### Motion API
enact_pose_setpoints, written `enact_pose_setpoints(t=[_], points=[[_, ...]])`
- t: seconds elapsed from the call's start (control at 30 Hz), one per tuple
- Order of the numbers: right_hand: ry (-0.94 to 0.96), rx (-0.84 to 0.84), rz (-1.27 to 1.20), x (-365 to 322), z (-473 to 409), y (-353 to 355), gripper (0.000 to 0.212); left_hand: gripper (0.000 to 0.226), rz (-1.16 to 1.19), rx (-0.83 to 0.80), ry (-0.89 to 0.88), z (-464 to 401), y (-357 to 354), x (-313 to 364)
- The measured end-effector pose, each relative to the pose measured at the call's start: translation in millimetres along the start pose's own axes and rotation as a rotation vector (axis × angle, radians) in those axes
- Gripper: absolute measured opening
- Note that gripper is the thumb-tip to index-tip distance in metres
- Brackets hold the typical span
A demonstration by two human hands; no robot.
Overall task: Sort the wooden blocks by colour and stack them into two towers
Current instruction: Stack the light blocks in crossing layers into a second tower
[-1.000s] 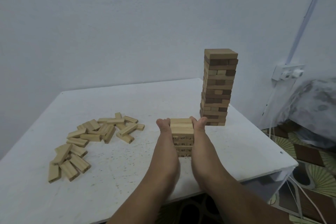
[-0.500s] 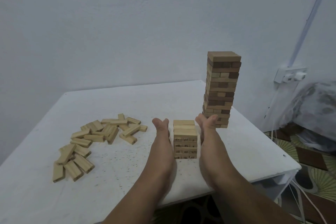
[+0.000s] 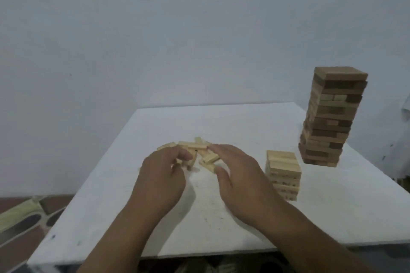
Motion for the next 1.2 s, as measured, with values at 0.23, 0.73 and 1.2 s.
enact_pose_setpoints(t=[0.23,0.73,1.2], points=[[-0.131,-0.346,0.223,11,-30,-32,0.057,0.004,-0.362,-0.143,0.136,12,32,-45],[0.092,-0.224,0.147,19,-11,-21,0.017,0.022,-0.38,-0.283,-0.169,18,-6,-27],[-0.065,-0.13,0.367,32,-10,-21,0.016,0.032,-0.403,-0.278,-0.25,15,-15,-24]])
Point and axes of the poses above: each hand's wrist, its own z-axis away from the middle knuckle, its own y-axis out of the back of the hand, x = y × z, the point moved 3 cm from there along -z, towards the middle knuckle, and after that the axes turned 12 degrees about -x, right-handed, at the moved point
